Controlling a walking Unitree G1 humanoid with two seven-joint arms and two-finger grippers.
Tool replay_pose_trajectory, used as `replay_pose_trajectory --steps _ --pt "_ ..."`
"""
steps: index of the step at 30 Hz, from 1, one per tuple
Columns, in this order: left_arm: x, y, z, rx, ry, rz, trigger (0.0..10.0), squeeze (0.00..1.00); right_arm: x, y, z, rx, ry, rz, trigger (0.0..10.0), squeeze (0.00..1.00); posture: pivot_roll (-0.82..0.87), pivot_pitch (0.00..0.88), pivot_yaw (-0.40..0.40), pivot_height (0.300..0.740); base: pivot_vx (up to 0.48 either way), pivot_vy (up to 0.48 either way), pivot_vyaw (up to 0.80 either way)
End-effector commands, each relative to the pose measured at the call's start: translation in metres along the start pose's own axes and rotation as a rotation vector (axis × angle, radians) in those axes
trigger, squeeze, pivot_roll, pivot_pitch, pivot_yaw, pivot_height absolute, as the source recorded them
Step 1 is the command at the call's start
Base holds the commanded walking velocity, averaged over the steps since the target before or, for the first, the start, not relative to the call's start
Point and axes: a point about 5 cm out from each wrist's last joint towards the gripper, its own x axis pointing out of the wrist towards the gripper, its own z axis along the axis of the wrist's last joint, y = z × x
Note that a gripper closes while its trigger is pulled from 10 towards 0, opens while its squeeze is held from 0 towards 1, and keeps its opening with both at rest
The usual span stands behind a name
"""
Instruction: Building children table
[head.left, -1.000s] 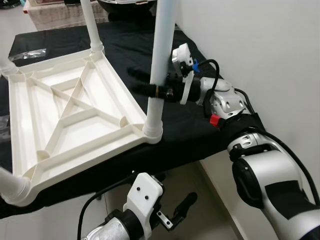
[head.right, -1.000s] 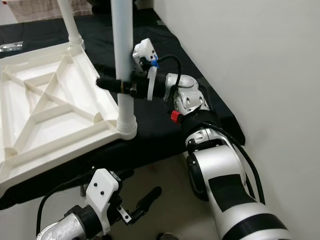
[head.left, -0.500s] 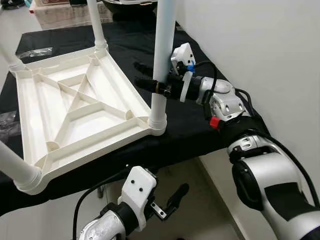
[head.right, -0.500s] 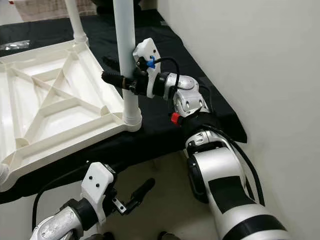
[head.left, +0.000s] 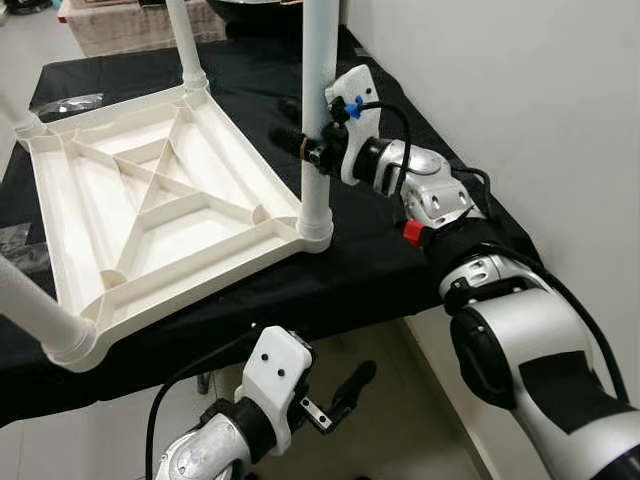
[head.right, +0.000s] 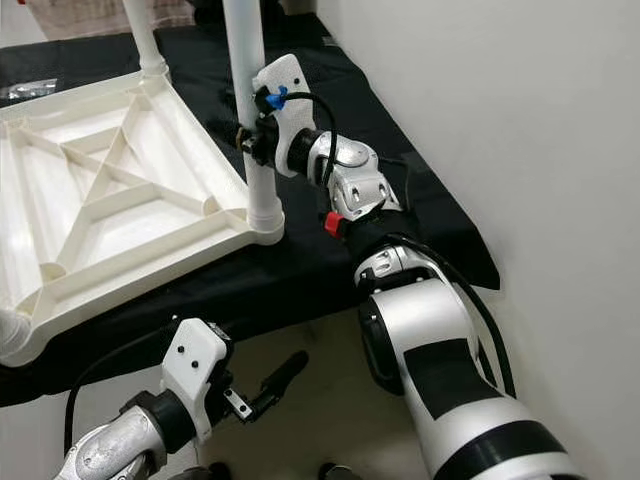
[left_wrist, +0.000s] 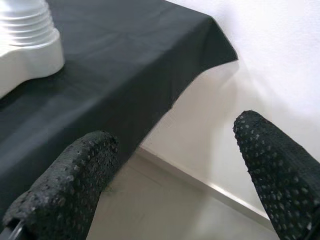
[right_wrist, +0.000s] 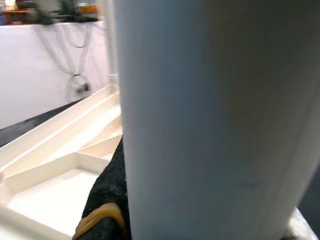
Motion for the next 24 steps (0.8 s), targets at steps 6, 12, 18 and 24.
replay_pose_trajectory --steps 6,12,18,24 --pt "0.001 0.004 -0.004 -0.001 0.013 0.011 10.0 0.0 -0.023 -0.018 -0.068 0.093 0.284 -0.295 10.0 0.0 0.08 0.254 -0.048 0.74 0.0 0.0 0.0" --pt "0.003 0.002 -0.006 0.001 0.017 0.0 10.0 0.0 -0.024 -0.028 -0.065 0.123 0.259 -0.569 10.0 0.0 0.08 0.251 -0.045 0.74 0.0 0.0 0.0" --pt "0.003 0.0 -0.007 -0.002 0.018 -0.008 10.0 0.0 -0.023 -0.027 -0.064 0.138 0.253 -0.663 10.0 0.0 0.08 0.248 -0.045 0.74 0.0 0.0 0.0" --pt "0.005 -0.002 -0.008 -0.011 0.013 -0.012 10.0 0.0 -0.015 -0.015 -0.063 0.109 0.27 -0.904 10.0 0.0 0.08 0.242 -0.051 0.74 0.0 0.0 0.0"
